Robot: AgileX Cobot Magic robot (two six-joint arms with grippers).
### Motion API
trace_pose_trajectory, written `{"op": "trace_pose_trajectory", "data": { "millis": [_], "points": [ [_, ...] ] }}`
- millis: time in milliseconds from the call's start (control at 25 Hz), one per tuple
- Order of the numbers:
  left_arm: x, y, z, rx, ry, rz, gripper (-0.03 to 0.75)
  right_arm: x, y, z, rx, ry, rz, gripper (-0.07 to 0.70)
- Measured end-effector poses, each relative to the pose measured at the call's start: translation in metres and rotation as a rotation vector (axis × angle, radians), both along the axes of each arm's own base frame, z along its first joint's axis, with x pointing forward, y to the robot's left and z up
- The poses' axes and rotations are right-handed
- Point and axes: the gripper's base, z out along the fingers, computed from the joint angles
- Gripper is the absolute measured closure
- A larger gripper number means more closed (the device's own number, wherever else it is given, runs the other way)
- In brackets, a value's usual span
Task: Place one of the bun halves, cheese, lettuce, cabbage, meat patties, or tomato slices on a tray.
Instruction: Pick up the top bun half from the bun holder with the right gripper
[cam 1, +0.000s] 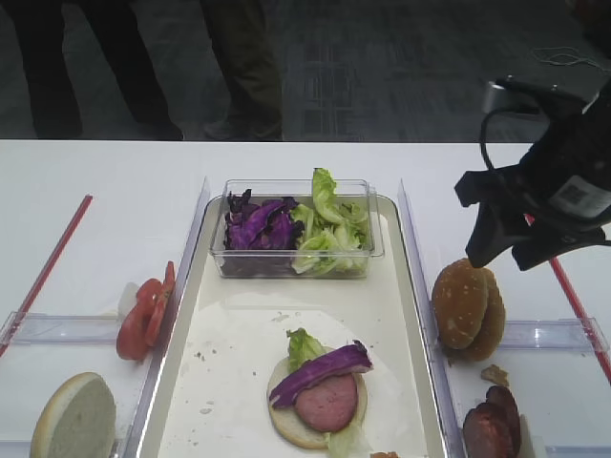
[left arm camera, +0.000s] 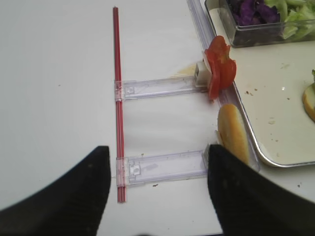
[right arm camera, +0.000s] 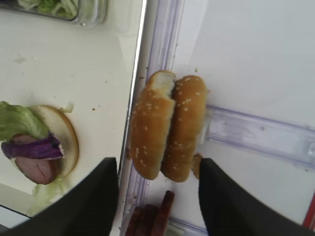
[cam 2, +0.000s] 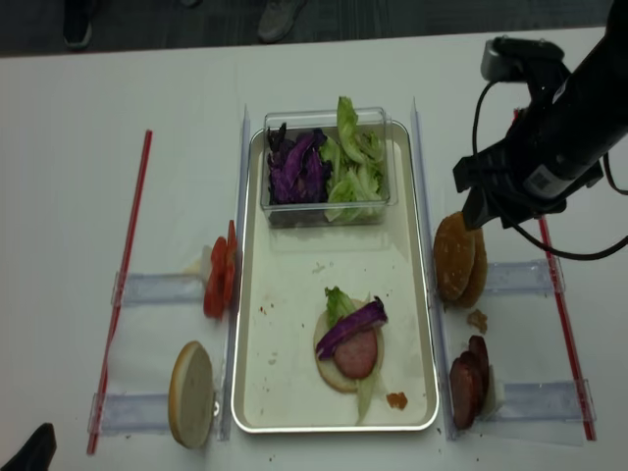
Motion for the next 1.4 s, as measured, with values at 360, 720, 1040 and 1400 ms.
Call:
{"op": "trace_pose_trajectory", "data": {
  "millis": [360, 720, 1040, 1400],
  "points": [
    [0.000, 0.000, 0.000, 0.000, 0.000, 0.000, 0.306, 0.004, 0.017, -0.017, 0.011, 0.049, 0.029, 0.211],
    [0.000, 0.000, 0.000, 0.000, 0.000, 0.000, 0.306, 0.008, 0.018, -0.028, 0.008, 0.076, 0.010, 0.211],
    [0.000, 0.000, 0.000, 0.000, 0.000, 0.000, 0.306, 0.009, 0.019, -0.027, 0.021, 0.075, 0.002, 0.213],
    [0.000, 0.000, 0.000, 0.000, 0.000, 0.000, 0.306, 0.010, 0.022, -0.029, 0.053, 0.085, 0.002, 0.213]
  ]
}}
